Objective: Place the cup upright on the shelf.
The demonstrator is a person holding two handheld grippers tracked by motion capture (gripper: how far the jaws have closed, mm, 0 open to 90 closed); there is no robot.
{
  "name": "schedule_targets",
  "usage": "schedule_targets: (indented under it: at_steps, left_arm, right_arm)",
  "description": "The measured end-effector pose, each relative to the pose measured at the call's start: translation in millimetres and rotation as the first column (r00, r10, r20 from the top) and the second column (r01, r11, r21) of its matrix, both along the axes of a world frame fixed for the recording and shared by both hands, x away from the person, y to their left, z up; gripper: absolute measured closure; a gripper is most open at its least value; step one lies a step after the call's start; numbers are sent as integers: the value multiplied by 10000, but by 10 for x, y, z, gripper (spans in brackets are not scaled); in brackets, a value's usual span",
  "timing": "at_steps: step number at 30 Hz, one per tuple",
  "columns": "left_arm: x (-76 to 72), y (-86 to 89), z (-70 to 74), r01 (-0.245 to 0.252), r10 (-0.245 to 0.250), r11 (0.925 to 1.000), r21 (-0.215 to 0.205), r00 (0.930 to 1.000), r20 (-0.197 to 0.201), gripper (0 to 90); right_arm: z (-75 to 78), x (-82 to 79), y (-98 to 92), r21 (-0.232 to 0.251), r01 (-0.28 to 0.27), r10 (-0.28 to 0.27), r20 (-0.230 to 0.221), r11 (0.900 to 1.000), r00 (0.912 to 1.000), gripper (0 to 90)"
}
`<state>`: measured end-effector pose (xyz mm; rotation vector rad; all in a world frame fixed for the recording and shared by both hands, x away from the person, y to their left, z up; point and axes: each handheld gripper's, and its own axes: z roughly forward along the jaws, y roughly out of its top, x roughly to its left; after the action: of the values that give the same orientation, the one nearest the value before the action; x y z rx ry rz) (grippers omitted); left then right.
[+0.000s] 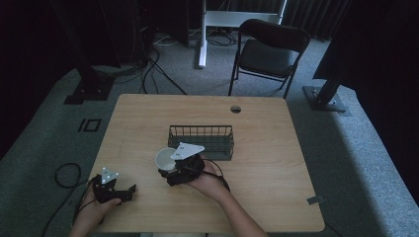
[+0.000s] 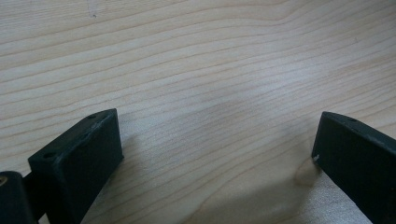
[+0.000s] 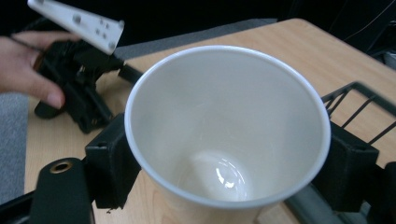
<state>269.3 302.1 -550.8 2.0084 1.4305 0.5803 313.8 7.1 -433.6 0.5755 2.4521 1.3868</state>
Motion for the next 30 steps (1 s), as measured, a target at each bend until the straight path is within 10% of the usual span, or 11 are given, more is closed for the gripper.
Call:
schedule_targets:
  at_steps: [18,30]
  left_arm:
    - [0,0,1,0,0,10000,1,10000,-7,19]
    - [0,0,0,-1,1,10000,-1,10000,-2,19]
  right_arm:
    - [418,253,-159,507,1652,-1682,624,9850,9838,199]
    - [413,616,-378,730,3650,-3691,532,9281,9279,199]
